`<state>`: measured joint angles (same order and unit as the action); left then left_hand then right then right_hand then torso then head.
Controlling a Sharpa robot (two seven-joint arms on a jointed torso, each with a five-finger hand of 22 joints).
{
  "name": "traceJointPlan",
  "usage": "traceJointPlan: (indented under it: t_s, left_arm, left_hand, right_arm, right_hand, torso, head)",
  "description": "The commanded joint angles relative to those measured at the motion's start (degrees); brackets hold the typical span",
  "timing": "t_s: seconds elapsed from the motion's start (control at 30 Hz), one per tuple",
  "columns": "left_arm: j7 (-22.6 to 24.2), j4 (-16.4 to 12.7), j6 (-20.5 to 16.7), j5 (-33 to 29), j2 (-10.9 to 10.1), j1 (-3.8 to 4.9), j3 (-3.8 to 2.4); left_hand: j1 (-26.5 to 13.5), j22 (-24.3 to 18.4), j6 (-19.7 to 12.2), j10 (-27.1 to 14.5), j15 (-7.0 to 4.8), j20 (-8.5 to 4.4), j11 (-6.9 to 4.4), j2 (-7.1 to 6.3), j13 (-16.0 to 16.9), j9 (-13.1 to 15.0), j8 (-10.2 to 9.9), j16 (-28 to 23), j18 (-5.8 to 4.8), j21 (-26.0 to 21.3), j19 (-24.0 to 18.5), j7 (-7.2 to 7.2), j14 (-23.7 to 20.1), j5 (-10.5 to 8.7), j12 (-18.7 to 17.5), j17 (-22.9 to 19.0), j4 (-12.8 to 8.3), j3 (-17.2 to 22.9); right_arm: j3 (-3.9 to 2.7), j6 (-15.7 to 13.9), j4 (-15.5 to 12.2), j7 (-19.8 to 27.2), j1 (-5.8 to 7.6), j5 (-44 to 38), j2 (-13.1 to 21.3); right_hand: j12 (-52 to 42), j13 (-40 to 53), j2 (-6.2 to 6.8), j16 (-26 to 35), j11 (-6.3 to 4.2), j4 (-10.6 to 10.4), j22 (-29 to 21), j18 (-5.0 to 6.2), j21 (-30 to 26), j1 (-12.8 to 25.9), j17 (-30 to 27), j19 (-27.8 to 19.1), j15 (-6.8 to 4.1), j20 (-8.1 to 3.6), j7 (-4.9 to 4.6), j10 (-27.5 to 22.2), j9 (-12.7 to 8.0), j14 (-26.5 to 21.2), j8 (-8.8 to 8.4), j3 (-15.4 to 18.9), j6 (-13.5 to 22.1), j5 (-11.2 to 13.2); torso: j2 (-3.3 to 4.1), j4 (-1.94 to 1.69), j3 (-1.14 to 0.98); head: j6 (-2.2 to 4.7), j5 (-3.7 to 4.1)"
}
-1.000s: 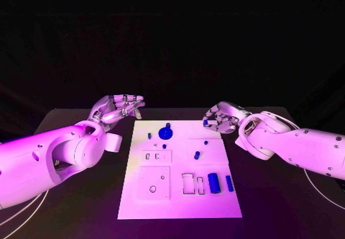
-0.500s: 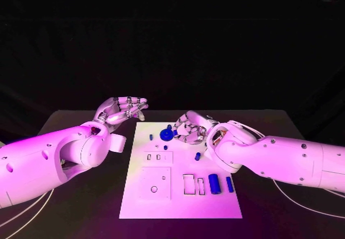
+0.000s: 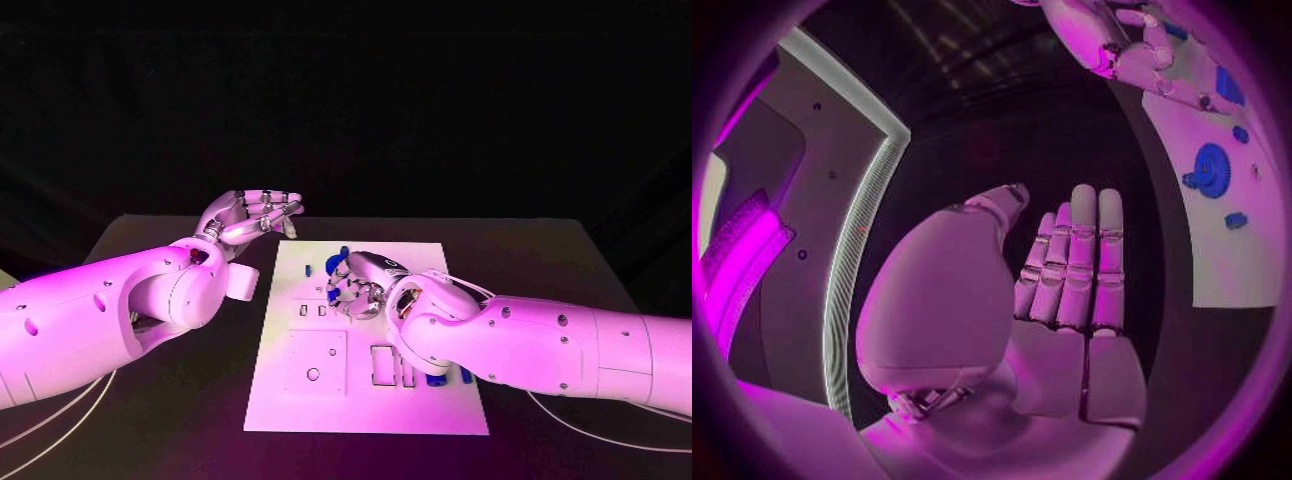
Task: Assemble the parts on the task board
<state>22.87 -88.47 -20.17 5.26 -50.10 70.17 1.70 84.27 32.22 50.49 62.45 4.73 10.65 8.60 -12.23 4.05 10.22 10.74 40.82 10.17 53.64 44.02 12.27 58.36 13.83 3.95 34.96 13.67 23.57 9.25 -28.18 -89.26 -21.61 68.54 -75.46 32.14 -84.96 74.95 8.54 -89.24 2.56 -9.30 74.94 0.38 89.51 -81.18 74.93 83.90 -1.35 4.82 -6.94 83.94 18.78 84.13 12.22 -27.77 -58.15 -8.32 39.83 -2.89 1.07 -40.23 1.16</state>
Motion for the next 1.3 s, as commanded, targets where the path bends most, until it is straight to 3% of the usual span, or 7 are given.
traceJointPlan:
  t_s: [0.03,0.5,0.83,1.13,1.3]
  left_arm:
    - [0.1,-0.1,1.2,-0.2,0.1,0.01,-0.03]
    - [0.0,0.0,1.5,-0.2,0.1,0.00,-0.02]
    - [-0.2,0.1,1.6,-0.2,0.0,-0.01,-0.02]
    - [-0.5,0.1,1.8,-0.2,-0.1,-0.01,-0.02]
    - [-0.6,0.1,1.8,-0.2,-0.1,-0.02,-0.01]
  left_hand:
    - [-0.4,0.0,-0.3,-0.2,0.03,0.12,0.00,-0.04,0.0,0.1,-0.2,0.2,0.21,0.4,-0.4,-0.21,-0.3,-0.26,-0.2,-0.1,0.0,0.4]
    - [-0.5,0.1,-0.3,-0.2,0.04,0.14,0.00,-0.05,0.0,0.1,-0.2,0.2,0.21,0.4,-0.4,-0.22,-0.4,-0.27,-0.2,-0.1,0.0,0.4]
    - [-0.5,0.1,-0.3,-0.2,0.04,0.14,0.00,-0.05,0.0,0.1,-0.2,0.2,0.21,0.4,-0.4,-0.22,-0.4,-0.27,-0.2,-0.1,0.0,0.4]
    - [-0.5,0.1,-0.3,-0.3,0.04,0.16,0.00,-0.04,0.0,0.1,-0.2,0.2,0.22,0.5,-0.5,-0.22,-0.4,-0.27,-0.2,-0.1,0.0,0.4]
    - [-0.6,0.2,-0.3,-0.3,0.05,0.16,0.01,-0.03,0.0,0.1,-0.2,0.3,0.22,0.5,-0.6,-0.22,-0.5,-0.27,-0.2,-0.1,0.0,0.4]
  right_arm:
    - [0.04,1.6,0.4,-2.4,-0.52,-3.0,-0.6]
    - [0.14,2.0,1.4,-3.5,-2.34,-5.2,-2.1]
    - [0.15,1.6,1.8,-3.9,-2.76,-9.6,-2.2]
    - [0.16,1.6,2.2,-4.2,-2.93,-11.2,-2.4]
    - [0.16,1.7,2.9,-4.4,-3.11,-11.5,-2.7]
  right_hand:
    - [0.3,10.5,-0.18,0.0,-0.37,0.1,14.5,-0.16,-0.3,0.8,12.7,5.6,-0.34,-0.37,0.11,2.2,1.7,5.3,1.90,-0.4,-0.2,0.0]
    - [0.2,10.6,0.15,0.0,-0.41,0.1,14.5,-0.16,-0.3,1.7,12.7,5.6,-0.37,-0.39,0.17,2.3,1.9,5.3,2.10,-0.4,-0.1,0.1]
    - [0.1,10.6,0.50,0.0,-0.43,0.1,14.5,-0.15,-0.3,2.3,12.7,5.6,-0.40,-0.41,0.20,2.4,1.9,5.3,2.21,-0.4,-0.1,0.2]
    - [0.2,10.6,1.68,0.0,-0.42,-0.1,14.4,-0.13,-0.4,3.8,12.6,5.6,-0.41,-0.44,0.18,2.4,2.0,5.3,2.35,0.0,0.2,0.4]
    - [0.3,10.5,2.40,0.1,-0.41,-0.2,14.3,-0.09,-0.5,4.7,12.6,5.5,-0.40,-0.45,0.15,2.3,2.1,5.3,2.47,0.4,0.4,-1.2]
  torso:
    - [-0.02,-0.03,-0.02]
    - [0.00,-0.06,-0.03]
    - [-0.01,0.02,-0.04]
    - [0.00,-0.05,-0.05]
    - [-0.02,-0.02,-0.03]
  head:
    - [-0.47,-0.33]
    - [-1.27,-0.74]
    - [-1.48,-0.93]
    - [-1.79,-0.81]
    - [-1.84,-0.90]
